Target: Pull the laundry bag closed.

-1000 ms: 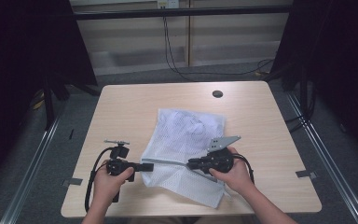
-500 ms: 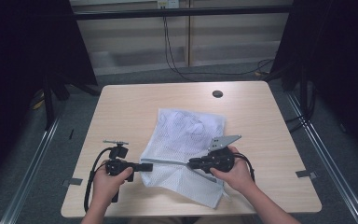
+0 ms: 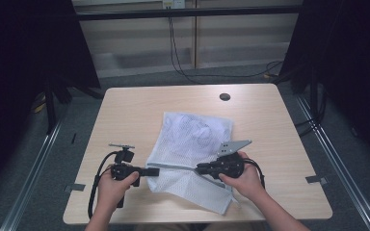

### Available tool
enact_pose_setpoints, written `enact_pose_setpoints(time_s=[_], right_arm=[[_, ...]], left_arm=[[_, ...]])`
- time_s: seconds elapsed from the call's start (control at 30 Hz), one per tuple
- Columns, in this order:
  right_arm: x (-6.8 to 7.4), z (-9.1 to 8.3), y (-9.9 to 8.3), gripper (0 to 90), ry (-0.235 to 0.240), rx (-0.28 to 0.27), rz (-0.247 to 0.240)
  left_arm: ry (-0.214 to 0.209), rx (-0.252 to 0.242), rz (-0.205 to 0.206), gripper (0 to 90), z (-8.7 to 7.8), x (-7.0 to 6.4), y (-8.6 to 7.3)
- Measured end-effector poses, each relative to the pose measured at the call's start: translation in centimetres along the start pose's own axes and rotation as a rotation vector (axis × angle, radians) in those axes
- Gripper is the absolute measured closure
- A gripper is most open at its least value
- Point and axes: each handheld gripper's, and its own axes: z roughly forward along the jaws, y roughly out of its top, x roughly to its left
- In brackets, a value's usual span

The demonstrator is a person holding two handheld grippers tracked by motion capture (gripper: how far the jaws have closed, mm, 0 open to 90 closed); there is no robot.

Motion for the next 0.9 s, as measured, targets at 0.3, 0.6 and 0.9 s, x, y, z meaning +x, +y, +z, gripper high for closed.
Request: enact_pose_setpoints(time_s=[0.3, 0.6, 0.9], right_arm=[[-0.1, -0.4, -0.1, 82.0, 0.000, 0.000, 0.000], [-0.4, -0.5, -0.2, 82.0, -0.007, 0.002, 0.009], [-0.1, -1.0, -0.2, 82.0, -0.011, 0.000, 0.003]], left_arm=[[-0.011, 0.001, -0.001, 90.0, 0.1, 0.1, 0.1], [-0.009, -0.003, -0.020, 90.0, 0.1, 0.0, 0.0], [-0.002, -0.003, -0.003, 90.0, 0.0, 0.0, 0.0]])
